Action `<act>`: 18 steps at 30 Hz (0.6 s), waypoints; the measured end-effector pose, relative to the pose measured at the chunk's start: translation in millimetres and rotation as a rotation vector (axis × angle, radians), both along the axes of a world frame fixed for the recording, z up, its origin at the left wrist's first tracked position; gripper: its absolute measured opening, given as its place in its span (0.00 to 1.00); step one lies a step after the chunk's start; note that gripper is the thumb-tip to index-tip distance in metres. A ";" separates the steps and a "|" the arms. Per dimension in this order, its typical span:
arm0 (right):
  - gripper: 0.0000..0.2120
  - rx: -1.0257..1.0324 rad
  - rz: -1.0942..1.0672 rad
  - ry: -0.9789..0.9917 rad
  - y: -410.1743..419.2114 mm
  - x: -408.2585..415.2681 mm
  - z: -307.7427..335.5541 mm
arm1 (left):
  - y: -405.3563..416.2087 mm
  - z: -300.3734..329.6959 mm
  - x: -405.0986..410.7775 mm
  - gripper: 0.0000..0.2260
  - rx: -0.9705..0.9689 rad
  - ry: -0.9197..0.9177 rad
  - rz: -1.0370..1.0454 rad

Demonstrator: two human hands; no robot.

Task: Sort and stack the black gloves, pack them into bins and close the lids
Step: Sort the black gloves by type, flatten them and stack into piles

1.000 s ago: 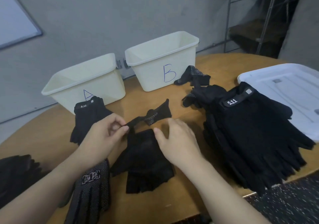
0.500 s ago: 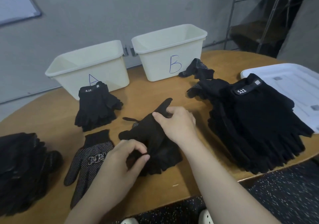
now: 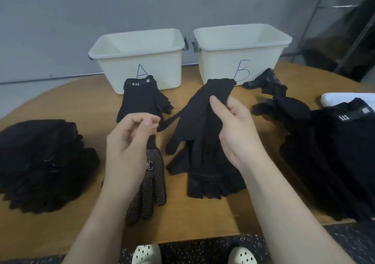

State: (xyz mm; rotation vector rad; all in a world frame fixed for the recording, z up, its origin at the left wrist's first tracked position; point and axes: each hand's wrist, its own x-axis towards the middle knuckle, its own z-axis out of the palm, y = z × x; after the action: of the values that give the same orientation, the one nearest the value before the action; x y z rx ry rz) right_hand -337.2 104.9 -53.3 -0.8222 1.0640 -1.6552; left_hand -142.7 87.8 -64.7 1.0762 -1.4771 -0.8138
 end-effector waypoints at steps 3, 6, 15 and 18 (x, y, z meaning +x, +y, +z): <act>0.15 -0.056 0.182 -0.074 9.1 15.1 10.9 | -7.4 7.8 13.1 0.11 0.032 0.076 -0.031; 0.14 -0.065 0.327 -0.006 17.0 34.7 13.6 | -7.1 14.3 27.6 0.21 0.261 0.089 -0.115; 0.13 -0.048 0.386 0.183 26.6 71.6 12.8 | 6.6 31.0 60.6 0.16 0.440 0.251 -0.340; 0.14 -0.026 0.386 0.257 29.6 76.8 11.9 | 11.3 33.7 70.1 0.13 0.441 0.252 -0.334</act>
State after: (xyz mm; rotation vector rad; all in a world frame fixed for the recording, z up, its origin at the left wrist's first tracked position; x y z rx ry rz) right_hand -260.4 134.5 -41.3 -1.1991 0.9826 -1.2631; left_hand -72.6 99.1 -31.0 1.0052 -1.3077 -1.5083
